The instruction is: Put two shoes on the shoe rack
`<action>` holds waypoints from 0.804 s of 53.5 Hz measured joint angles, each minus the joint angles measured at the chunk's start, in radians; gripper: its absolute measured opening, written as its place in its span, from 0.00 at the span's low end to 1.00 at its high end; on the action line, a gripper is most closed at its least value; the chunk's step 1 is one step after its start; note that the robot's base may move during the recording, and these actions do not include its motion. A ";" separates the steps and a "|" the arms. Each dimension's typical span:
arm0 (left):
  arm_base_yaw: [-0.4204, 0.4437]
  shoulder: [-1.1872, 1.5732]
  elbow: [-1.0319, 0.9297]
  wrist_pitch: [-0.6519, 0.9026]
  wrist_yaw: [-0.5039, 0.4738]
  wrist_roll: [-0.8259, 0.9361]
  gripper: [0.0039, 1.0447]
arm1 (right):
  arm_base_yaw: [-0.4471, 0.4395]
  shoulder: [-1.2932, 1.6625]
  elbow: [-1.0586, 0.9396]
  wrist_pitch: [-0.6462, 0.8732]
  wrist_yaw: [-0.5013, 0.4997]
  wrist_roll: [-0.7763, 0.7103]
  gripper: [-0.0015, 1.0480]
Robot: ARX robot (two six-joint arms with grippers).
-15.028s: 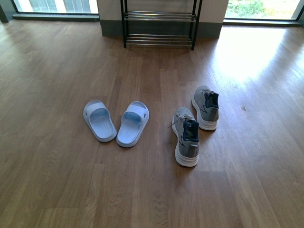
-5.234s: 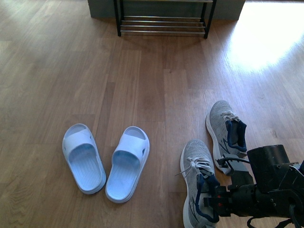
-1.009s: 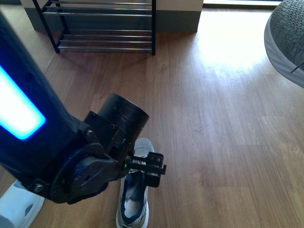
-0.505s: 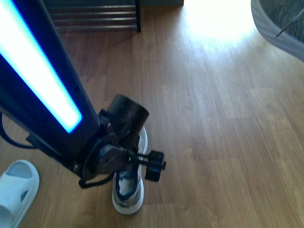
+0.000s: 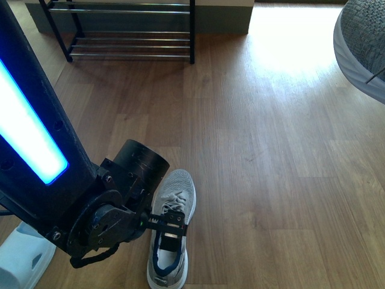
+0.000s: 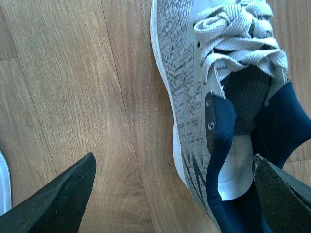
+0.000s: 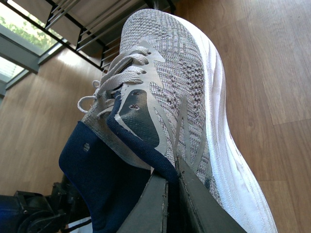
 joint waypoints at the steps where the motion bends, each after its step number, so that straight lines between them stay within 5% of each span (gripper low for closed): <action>1: 0.000 0.002 0.001 -0.004 -0.001 0.002 0.91 | 0.000 0.000 0.000 0.000 0.000 0.000 0.01; 43: -0.050 0.252 0.282 -0.158 -0.008 0.007 0.91 | 0.000 0.000 0.000 0.000 0.000 0.000 0.01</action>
